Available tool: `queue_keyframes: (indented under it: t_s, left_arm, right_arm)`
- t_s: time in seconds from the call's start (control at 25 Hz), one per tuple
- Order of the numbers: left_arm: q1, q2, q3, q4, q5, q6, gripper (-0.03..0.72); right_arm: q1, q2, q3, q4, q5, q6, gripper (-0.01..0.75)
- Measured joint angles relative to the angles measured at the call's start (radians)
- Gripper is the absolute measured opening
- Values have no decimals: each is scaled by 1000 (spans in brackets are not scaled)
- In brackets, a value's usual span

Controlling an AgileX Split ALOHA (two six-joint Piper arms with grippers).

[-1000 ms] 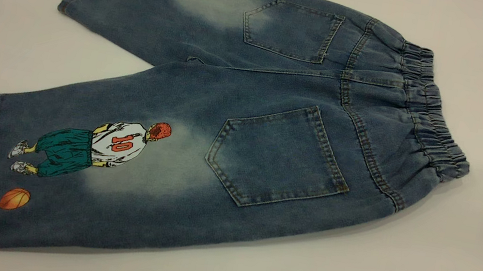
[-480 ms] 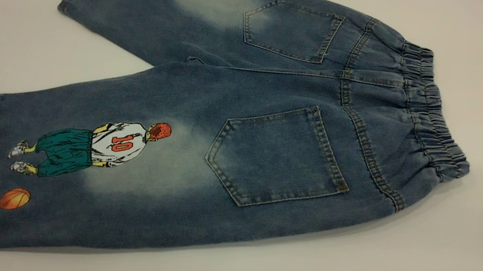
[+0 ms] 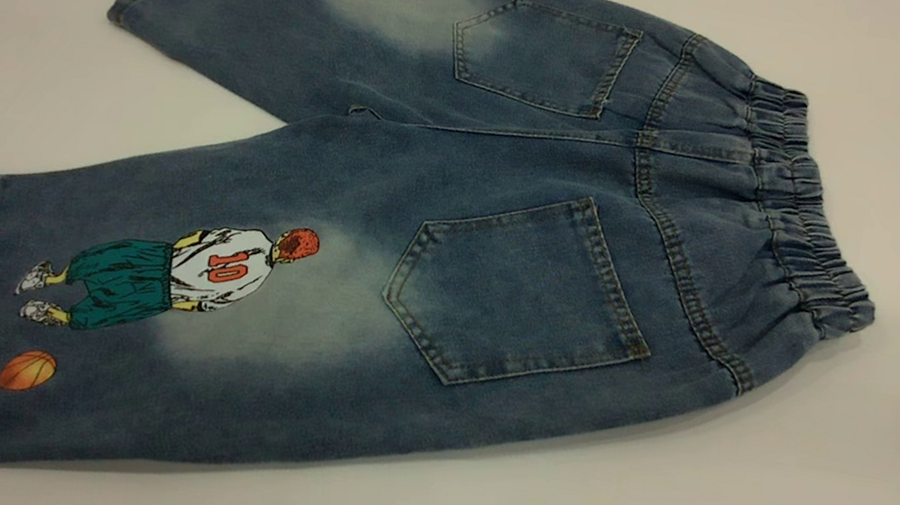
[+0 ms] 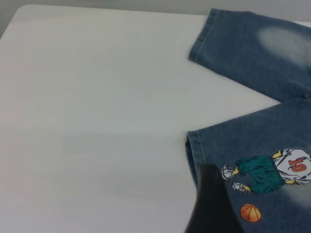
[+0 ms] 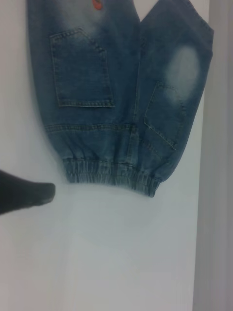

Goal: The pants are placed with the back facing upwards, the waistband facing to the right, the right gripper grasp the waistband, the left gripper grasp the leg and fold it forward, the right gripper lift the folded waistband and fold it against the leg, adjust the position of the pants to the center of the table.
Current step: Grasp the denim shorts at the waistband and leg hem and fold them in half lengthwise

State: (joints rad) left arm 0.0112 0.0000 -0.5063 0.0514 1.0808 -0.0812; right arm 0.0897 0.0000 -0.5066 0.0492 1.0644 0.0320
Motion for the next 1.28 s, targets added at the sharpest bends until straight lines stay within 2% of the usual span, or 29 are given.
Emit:
queue_keyframes:
  t_s: [0.68, 0.84, 1.04, 1.28]
  left_arm:
    - [0, 0, 2, -2, 0, -1, 435]
    - [0, 27, -37, -2, 15, 0, 435]
    - [0, 201, -176, -19, 77, 104, 435]
    - [0, 528, -324, -144, 19, 302, 435]
  right_arm:
    - [0, 0, 0, 34, -4, 3, 482]
    - [0, 0, -16, 67, 26, -24, 482]
    - [1, 113, -80, 146, 78, -39, 482]
    - [1, 383, -88, 296, -59, -79, 482]
